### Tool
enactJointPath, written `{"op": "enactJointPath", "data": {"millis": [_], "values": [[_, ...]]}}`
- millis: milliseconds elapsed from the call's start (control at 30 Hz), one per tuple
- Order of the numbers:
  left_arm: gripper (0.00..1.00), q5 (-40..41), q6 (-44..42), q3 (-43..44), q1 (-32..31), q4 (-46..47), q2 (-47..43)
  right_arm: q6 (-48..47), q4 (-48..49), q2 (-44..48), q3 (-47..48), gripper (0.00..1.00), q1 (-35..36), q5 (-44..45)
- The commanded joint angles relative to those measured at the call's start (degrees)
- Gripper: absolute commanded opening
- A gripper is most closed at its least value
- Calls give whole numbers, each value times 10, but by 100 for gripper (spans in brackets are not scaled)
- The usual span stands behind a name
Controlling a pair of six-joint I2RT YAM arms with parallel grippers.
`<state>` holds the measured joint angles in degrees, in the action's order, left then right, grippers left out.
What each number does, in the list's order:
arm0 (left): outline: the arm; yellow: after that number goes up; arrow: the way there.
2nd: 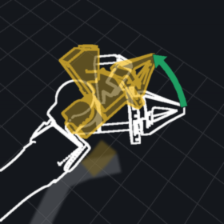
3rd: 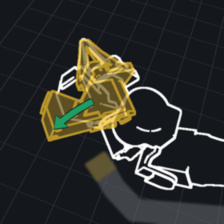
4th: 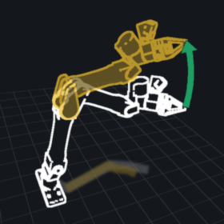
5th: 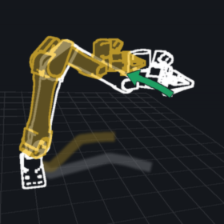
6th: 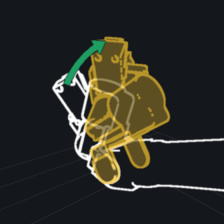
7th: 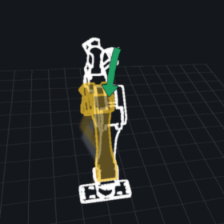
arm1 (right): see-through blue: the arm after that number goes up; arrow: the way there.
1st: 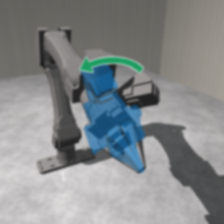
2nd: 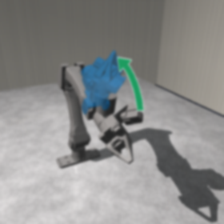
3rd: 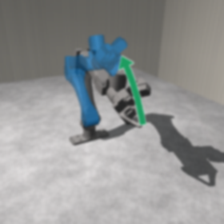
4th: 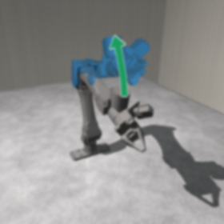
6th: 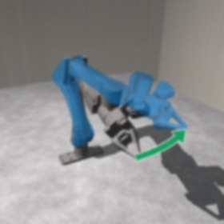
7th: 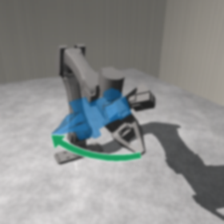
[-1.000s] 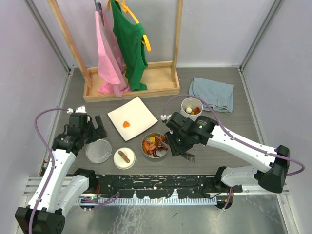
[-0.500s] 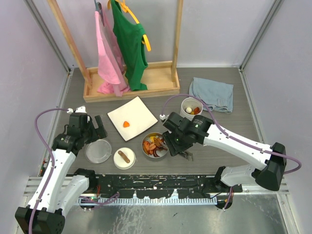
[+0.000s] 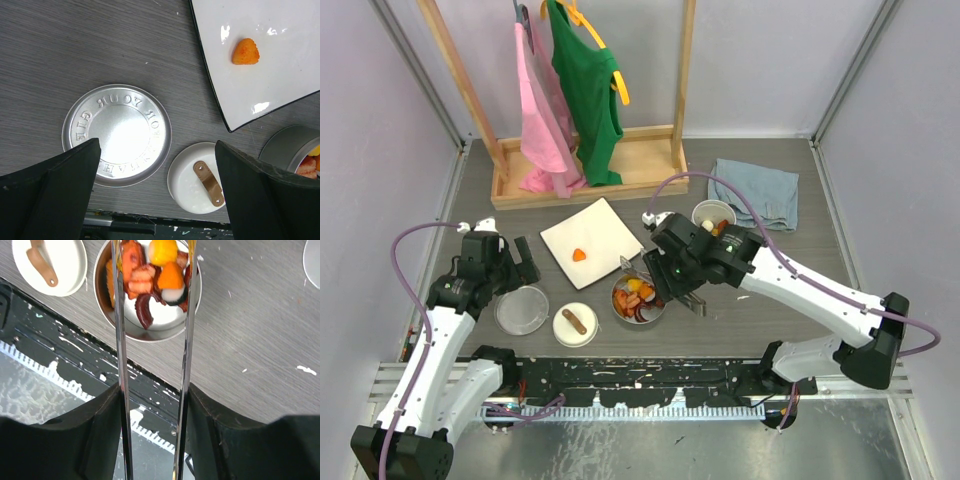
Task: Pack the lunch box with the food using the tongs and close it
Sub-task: Place the fake food in the packing box, then pick up the fake food from the plate.
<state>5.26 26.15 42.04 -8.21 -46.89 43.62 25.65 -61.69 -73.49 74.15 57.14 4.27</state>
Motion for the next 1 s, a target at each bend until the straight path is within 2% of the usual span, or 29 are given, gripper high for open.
{"op": "enactJointPath", "data": {"millis": [0,467,800,967], "values": [[98,0,-3,2,2,25,-11,-6,46,-24,39,54,-2,10],[98,0,-3,2,2,27,-10,-14,113,-184,121,52,-2,-9],[98,2,-3,2,2,26,-9,-63,57,-343,274,51,23,34],[98,2,-3,2,2,27,-9,-78,43,-393,322,51,34,43]]}}
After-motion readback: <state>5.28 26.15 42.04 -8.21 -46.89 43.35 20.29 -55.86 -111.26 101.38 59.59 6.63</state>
